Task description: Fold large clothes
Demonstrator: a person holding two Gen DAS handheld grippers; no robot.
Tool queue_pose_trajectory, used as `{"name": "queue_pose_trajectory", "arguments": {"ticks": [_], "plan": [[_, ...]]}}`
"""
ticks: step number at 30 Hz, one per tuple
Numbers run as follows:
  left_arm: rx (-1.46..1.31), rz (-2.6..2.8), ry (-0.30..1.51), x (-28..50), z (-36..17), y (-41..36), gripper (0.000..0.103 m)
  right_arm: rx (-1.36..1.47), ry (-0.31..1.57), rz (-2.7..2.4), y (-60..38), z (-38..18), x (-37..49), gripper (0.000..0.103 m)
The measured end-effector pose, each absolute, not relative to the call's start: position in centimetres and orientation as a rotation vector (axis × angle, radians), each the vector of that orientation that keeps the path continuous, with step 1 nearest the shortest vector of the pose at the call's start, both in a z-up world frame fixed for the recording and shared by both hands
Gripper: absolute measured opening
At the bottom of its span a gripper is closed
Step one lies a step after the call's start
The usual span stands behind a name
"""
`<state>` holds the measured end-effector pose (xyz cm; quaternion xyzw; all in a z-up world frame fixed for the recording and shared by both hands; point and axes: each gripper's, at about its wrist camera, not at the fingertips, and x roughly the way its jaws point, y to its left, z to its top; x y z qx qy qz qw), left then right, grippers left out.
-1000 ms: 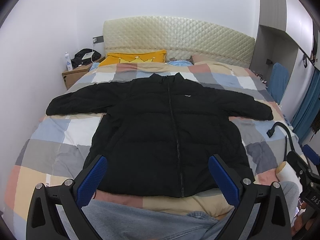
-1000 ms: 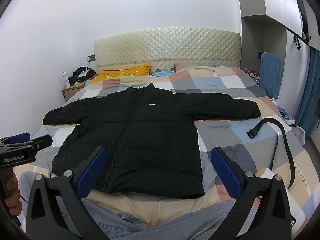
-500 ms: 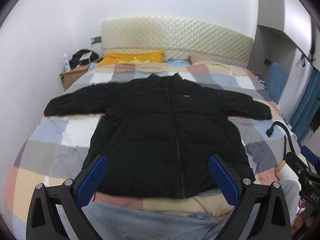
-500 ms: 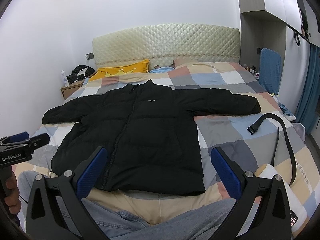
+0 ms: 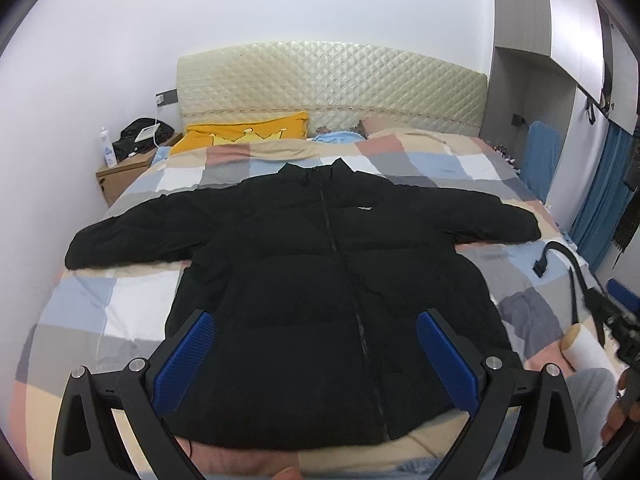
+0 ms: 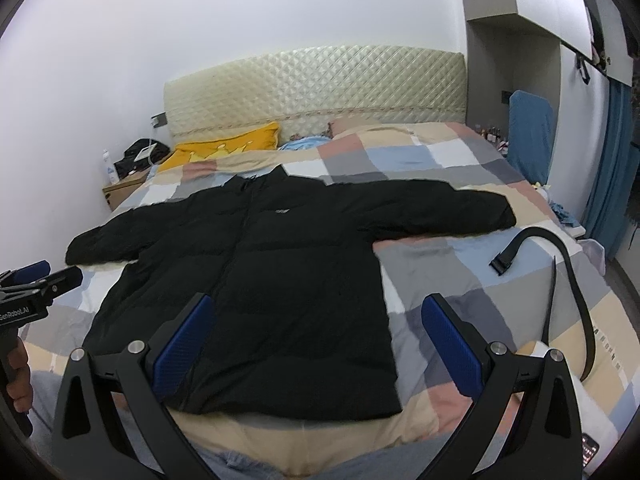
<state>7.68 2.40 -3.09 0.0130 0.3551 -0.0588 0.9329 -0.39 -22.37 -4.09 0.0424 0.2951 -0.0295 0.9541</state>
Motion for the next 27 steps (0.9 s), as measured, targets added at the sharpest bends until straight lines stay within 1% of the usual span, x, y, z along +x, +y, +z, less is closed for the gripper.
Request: {"name": "queue_pose_trajectory", "arguments": {"ticks": [4, 9, 15, 23, 27], "plan": [[0.014, -0.123, 0.725, 10.1, -4.2, 2.6, 0.102, 0.037, 0.569, -0.118, -22.8, -4.1, 1.4, 0.103], [-0.011, -0.091, 0.708, 12.0, -6.1, 3.5, 0.102, 0.046, 0.505, -0.128, -24.4, -3.7, 3.6, 0.103], [-0.126, -0.090, 0.623, 12.0, -7.2, 5.7, 0.102, 0.045, 0.431, -0.137, -26.8, -3.0, 6.3, 0.103], [-0.174, -0.054, 0.656, 13.0, -9.6, 7.8, 0.102, 0.069, 0.390, -0.191, -31.6, -2.4, 12.2, 0.103], [-0.205, -0.052, 0.670, 13.4, -10.4, 8.5, 0.102, 0.083, 0.374, -0.208, -33.5, -3.0, 14.1, 0.103]]}}
